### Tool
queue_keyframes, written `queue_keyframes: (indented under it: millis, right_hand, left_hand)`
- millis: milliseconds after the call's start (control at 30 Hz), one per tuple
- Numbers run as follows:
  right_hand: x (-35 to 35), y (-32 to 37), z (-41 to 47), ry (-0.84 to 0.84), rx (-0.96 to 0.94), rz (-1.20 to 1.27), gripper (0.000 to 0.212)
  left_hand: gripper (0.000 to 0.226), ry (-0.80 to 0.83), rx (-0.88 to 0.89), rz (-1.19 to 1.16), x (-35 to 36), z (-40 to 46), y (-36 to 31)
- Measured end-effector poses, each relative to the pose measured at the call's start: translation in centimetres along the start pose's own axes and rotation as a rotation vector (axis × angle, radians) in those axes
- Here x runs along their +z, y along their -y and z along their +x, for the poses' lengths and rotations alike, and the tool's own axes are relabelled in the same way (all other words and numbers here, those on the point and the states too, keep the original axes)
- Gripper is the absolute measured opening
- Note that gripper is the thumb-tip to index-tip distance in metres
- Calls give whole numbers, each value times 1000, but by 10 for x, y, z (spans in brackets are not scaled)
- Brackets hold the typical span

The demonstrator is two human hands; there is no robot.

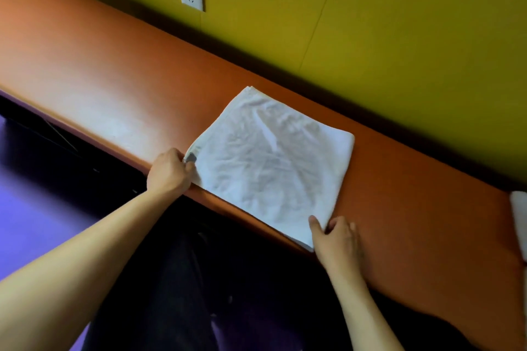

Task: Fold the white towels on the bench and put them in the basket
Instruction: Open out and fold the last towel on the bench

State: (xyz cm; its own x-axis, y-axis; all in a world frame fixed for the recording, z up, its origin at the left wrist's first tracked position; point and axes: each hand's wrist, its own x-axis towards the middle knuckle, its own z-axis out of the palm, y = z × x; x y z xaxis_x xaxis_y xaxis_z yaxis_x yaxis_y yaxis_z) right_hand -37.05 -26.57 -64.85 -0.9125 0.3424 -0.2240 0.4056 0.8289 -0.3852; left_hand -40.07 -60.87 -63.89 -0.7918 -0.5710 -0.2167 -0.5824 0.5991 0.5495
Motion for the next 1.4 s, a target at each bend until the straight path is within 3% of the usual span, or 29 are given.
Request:
queue_keyframes:
  millis: [133, 200, 333, 467, 567, 633, 800, 900, 1033, 1133, 1400]
  right_hand:
    - [-3, -1, -16, 48, -2, 251, 18]
    - [-12, -6, -22, 19, -3, 373, 16]
    - [-30, -21, -37, -45, 22, 595, 12]
    - [-51, -40, -50, -107, 12, 747, 20]
    - [-65, -50, -58, -120, 19, 953, 7]
    - [-72, -52, -60, -88, 78, 1162, 9]
    - [-89, -59, -48, 82, 177, 1497, 20]
    - [-87, -61, -34, 165, 133, 1463, 27]
    - [-75, -58, -3, -43, 6, 1003, 3]
    - [-73, -48, 25, -146, -61, 878, 19]
    - [-70, -13, 107, -276, -154, 636, 17]
  left_hand:
    - [37, -2, -27, -62, -9, -16, 0]
    - [39, 3, -63, -153, -19, -30, -2]
    - [31, 86, -165, -599, -27, -66, -4]
    - [30, 48, -165, -738, -35, -99, -3]
    - [22, 75, -135, -882, -45, -122, -6]
    - [13, 96, -124, -937, -49, -131, -6]
    - [19, 174, -81, -1098, -52, -134, -12]
    - [17, 119, -31, -957, -44, -125, -16]
    - [19, 14, 36, -771, -32, -105, -28]
    - [21, -25, 56, -694, -24, -86, -42]
    - [30, -121, 124, -525, -5, -29, -82]
